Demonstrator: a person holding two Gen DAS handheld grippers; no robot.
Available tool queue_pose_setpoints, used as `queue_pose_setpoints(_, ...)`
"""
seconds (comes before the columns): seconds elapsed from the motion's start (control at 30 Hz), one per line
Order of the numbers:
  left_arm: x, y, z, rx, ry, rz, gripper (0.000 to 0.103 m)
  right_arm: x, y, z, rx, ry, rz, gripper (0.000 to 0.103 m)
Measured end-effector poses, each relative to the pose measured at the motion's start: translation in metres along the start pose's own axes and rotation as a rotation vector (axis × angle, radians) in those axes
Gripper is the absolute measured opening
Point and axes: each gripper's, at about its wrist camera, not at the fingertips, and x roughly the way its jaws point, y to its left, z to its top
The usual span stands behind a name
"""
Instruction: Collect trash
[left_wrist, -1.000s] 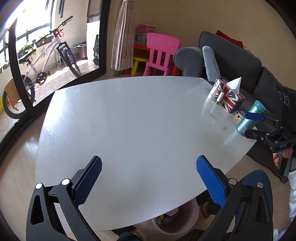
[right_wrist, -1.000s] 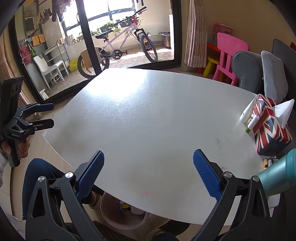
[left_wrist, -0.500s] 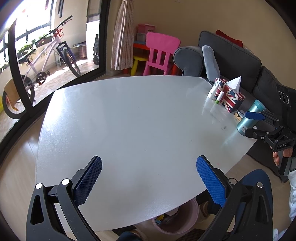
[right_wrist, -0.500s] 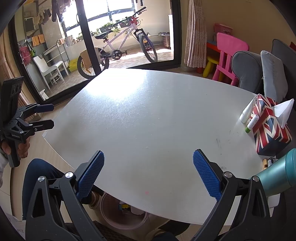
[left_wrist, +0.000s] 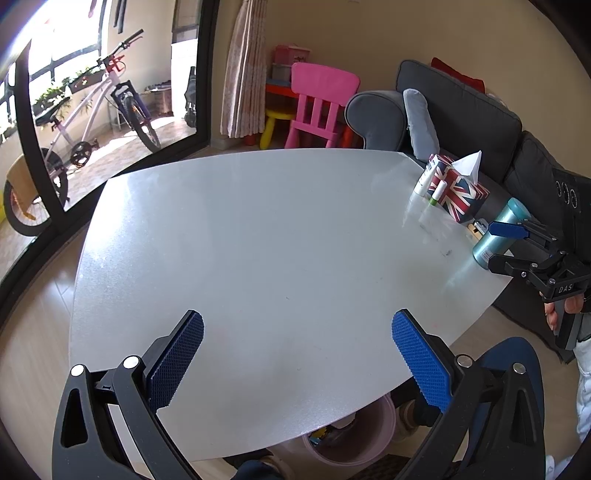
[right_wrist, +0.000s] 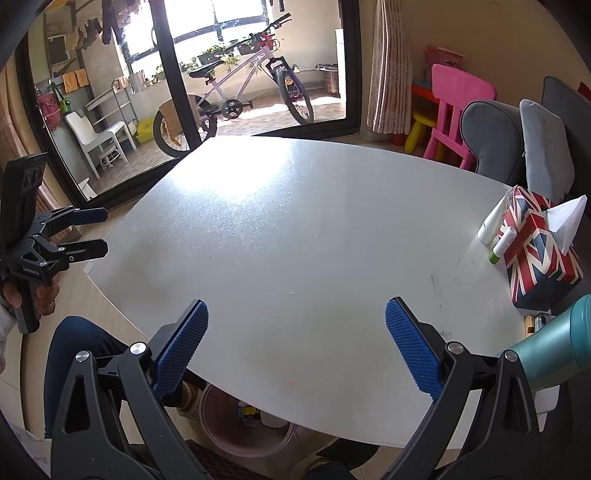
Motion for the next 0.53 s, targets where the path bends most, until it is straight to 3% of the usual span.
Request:
queue_pose_setpoints(0.4, 0.003, -0.011, -0.002, 0.078, 0.005, 0.026, 0.098, 0.001, -0.003, -0.002, 0.008, -0.001, -0.005, 0.095)
queue_pose_setpoints(0.53, 0.005, -0.007, -0.001, 0.061, 0.003, 0.032, 0.098, 0.004, -0.004, -0.003, 0.012, 0.002, -0.005, 0.095)
